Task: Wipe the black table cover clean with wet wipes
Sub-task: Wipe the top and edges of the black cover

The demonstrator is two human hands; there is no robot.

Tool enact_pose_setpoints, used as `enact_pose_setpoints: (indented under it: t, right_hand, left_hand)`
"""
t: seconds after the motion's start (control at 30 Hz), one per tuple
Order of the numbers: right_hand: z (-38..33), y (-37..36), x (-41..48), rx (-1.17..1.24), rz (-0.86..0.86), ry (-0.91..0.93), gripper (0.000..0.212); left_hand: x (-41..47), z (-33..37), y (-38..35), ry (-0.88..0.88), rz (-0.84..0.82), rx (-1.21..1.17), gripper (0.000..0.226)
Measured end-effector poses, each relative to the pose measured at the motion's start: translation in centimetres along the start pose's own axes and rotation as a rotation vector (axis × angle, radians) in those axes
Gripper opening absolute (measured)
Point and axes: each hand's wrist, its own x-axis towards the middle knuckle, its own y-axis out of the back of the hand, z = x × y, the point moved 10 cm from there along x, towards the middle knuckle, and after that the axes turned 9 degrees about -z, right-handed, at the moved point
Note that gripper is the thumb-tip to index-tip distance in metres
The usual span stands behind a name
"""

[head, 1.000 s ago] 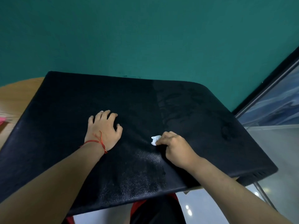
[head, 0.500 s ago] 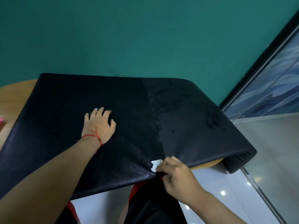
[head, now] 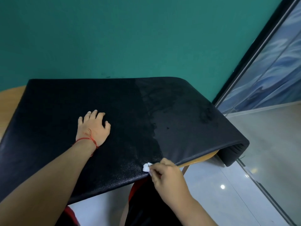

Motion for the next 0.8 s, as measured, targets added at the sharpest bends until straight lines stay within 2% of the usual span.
enact_pose_setpoints:
  t: [0.33,0.53,0.63,0.8]
  right_hand:
    - [8.9,8.4,0.9,-0.211,0.191,-0.27,0.012]
    - [11.6,10.7,1.9,-0.272,0.247,-0.414,0.02]
    - [10.7,9.9,2.5,-0.215,0.255,-0.365,0.014]
    - [5.7,6.4,2.6,-0.088,0.055,-0.02,0.022]
  left_hand:
    - [0.1,-0.1,-0.2,-0.006,0.008,0.008,0.057]
    - [0.3,-0.2,-0.3,-0.011,0.013,0.016,0.057]
    - [0.2,-0.2,-0.2,-0.007,0.016,0.017,0.057]
    - [0.1,-0.1,-0.2,-0.007,0.009,0.017,0.058]
